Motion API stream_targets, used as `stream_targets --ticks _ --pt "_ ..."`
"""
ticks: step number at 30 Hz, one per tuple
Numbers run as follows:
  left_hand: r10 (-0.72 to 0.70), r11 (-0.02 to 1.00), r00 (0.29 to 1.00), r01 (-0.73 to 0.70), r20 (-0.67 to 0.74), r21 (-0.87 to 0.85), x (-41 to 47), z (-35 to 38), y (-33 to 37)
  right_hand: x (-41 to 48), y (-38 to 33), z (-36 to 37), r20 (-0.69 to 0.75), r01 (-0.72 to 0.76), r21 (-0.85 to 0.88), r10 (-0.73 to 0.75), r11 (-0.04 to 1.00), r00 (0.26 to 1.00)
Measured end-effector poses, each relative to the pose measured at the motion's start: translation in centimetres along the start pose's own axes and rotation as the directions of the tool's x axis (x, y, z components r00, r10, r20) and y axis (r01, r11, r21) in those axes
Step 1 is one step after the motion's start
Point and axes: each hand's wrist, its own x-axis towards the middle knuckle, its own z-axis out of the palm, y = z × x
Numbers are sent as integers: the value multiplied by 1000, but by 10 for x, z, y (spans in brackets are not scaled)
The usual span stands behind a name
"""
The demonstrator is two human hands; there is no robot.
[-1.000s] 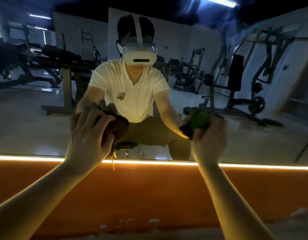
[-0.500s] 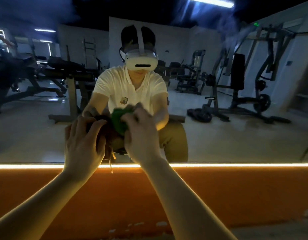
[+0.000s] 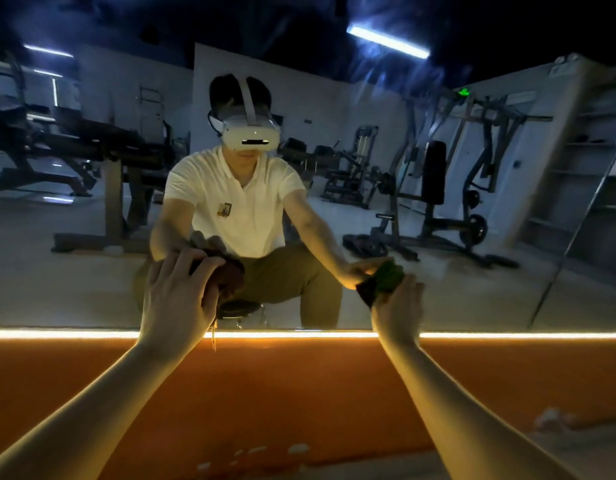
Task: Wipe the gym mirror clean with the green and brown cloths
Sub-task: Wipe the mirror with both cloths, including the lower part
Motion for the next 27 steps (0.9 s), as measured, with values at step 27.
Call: stream_targets --ticks 27 --pt "-146 983 988 140 45 115 21 -43 -3 -3 -70 33 -204 418 161 -385 894 900"
